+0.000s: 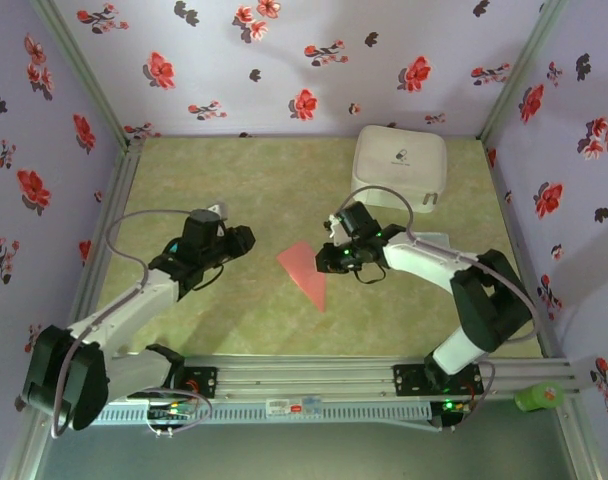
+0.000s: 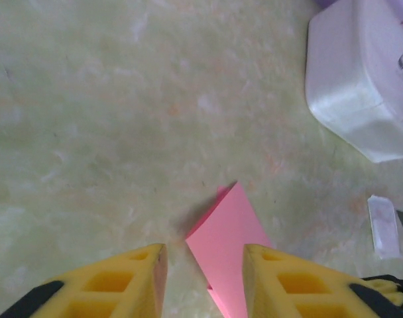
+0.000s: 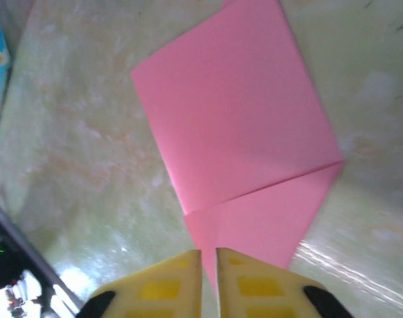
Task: Fold a paper plane with a square sheet of paper (pick it up from the middle)
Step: Turn over the paper at the center of the table, then fold the wing for the fifth time at the center of the table.
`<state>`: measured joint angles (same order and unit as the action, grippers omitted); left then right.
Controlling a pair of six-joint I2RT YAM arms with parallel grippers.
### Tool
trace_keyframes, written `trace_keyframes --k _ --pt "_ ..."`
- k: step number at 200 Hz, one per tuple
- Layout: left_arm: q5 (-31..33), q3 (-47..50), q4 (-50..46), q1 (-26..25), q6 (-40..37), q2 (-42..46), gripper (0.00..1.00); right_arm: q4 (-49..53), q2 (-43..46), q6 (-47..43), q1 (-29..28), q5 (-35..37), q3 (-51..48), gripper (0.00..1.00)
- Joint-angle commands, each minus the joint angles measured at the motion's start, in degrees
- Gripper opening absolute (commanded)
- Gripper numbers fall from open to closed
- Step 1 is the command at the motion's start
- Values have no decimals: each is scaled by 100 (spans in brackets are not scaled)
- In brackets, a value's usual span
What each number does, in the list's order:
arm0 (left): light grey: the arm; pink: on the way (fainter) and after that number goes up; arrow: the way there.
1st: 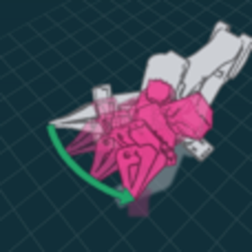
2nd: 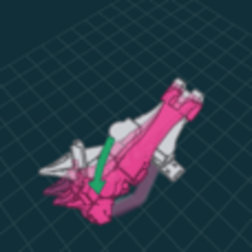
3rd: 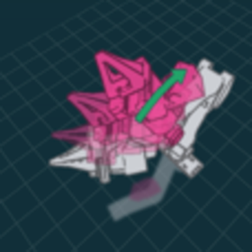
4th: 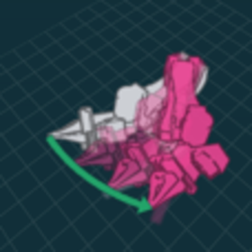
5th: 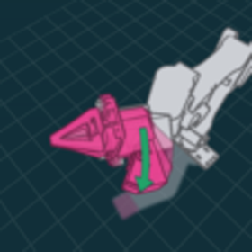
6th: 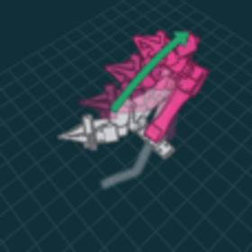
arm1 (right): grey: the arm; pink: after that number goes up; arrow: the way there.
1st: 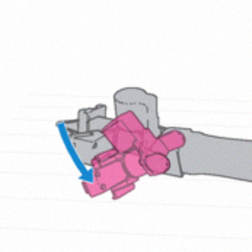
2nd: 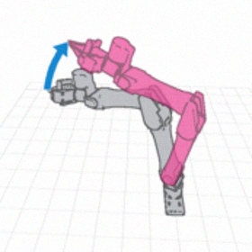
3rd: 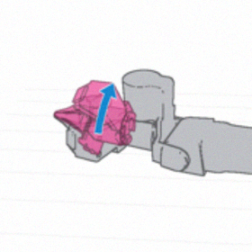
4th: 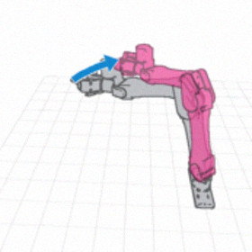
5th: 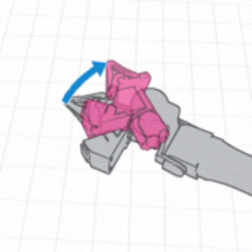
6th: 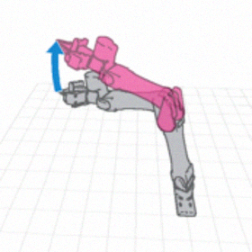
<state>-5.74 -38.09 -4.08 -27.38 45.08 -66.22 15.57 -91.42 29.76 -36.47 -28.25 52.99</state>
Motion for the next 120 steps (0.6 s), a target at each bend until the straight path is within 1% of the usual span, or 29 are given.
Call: trace_keyframes --k 1,16,22,31,41,52,67,90,100,110,120 --pt "-494 -141 261 125 106 -133 34 -689 -283 625 -53 -910 -19 9" --pt "-716 -129 331 223 124 -217 34 -614 -544 687 -48 -932 87 8" --pt "-869 -114 375 274 123 -253 35 -555 -638 697 -61 -901 118 8" --pt "-1080 -135 354 363 104 -314 40 -551 -759 699 -70 -906 126 8" --pt "-1197 -160 267 446 74 -341 48 -588 -866 696 -79 -968 147 8" --pt "-1176 -221 91 515 7 -306 57 -591 -1004 701 -88 -1050 183 8" --pt "-1015 -151 82 527 -76 -123 65 -588 -1175 733 -106 -1112 221 8" --pt "-829 -133 -38 566 -248 132 72 -673 -1354 775 -141 -1147 214 8" --pt "-805 -155 -137 591 -350 199 77 -694 -1425 830 -150 -1079 202 8" --pt "-742 -188 -262 625 -434 267 83 -634 -1515 914 -146 -944 194 8" --pt "-661 -183 -328 673 -488 340 93 -514 -1621 1017 -144 -771 210 8"
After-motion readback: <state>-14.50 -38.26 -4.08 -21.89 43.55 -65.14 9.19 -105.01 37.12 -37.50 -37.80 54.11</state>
